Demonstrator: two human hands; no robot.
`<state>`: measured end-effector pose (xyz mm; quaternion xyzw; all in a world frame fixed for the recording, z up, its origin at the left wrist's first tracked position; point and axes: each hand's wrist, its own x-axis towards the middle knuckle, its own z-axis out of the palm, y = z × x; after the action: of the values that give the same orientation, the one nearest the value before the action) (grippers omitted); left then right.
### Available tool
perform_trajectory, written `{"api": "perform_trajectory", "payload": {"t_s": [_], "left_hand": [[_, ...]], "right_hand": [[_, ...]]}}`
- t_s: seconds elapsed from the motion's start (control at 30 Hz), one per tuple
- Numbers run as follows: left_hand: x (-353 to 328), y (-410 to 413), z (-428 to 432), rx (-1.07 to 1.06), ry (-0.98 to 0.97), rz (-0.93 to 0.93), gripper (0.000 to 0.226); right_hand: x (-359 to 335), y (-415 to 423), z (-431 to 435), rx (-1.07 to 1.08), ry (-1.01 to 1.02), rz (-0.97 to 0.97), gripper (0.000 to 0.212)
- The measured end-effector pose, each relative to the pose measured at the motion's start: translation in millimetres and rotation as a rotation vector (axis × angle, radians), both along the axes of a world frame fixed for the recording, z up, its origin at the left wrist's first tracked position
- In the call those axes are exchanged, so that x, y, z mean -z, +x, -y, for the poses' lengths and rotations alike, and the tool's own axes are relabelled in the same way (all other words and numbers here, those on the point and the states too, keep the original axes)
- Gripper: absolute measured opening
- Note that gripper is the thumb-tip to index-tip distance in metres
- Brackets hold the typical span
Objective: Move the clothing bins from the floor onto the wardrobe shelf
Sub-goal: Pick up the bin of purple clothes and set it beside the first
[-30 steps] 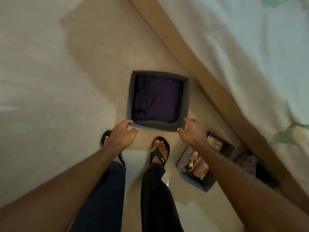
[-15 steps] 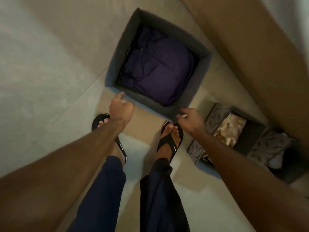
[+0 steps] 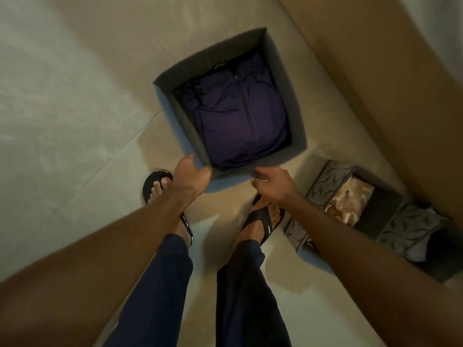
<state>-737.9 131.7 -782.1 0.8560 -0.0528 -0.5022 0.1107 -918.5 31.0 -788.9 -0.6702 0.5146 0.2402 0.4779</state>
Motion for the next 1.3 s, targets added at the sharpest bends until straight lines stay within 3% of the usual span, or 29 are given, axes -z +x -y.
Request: {"api": "perform_trajectory", "payload": {"t_s": [0.07,0.17,0.27,0.37,0.47,0.6,0.73,0.9,1.03,1.3], "left_hand": [[1,9,-8,-0.001,0.01,0.023,0.062],[3,26,-11,0.118,-0.047,0.022,0.041],[6,42,0,0.182,-0.067,0.053,0.066],[13,53,12,0.168,-0.076,0.071,0.067],[17,56,18,0.117,-0.09,0.118,0.062],[3,52,11,0.051,-0.082,0.168,0.061],[-40,51,-8,0.057,-0.075,0.192,0.041],[-149,48,-29,0.186,-0.074,0.157,0.051],[-281,36,-33,0.288,-0.097,0.12,0.05],[-481,2,-24,0.435,-0.178,0.163,0.06]], "right_hand": [[0,-3,7,0.03,-0.04,0.017,0.033],[1,-4,23,0.023,-0.43,0.024,0.041],[5,4,52,-0.078,-0.695,-0.041,0.047],[18,17,85,-0.112,-0.552,-0.125,0.057],[36,31,112,-0.087,-0.318,-0.153,0.044],[28,32,110,-0.126,-0.36,-0.152,0.035],[-13,18,75,-0.2,-0.346,-0.133,0.029],[-113,-11,31,-0.205,-0.253,-0.142,0.031],[-249,-35,6,-0.076,-0.197,-0.147,0.033],[-482,-95,-25,0.151,-0.39,-0.108,0.042]]}}
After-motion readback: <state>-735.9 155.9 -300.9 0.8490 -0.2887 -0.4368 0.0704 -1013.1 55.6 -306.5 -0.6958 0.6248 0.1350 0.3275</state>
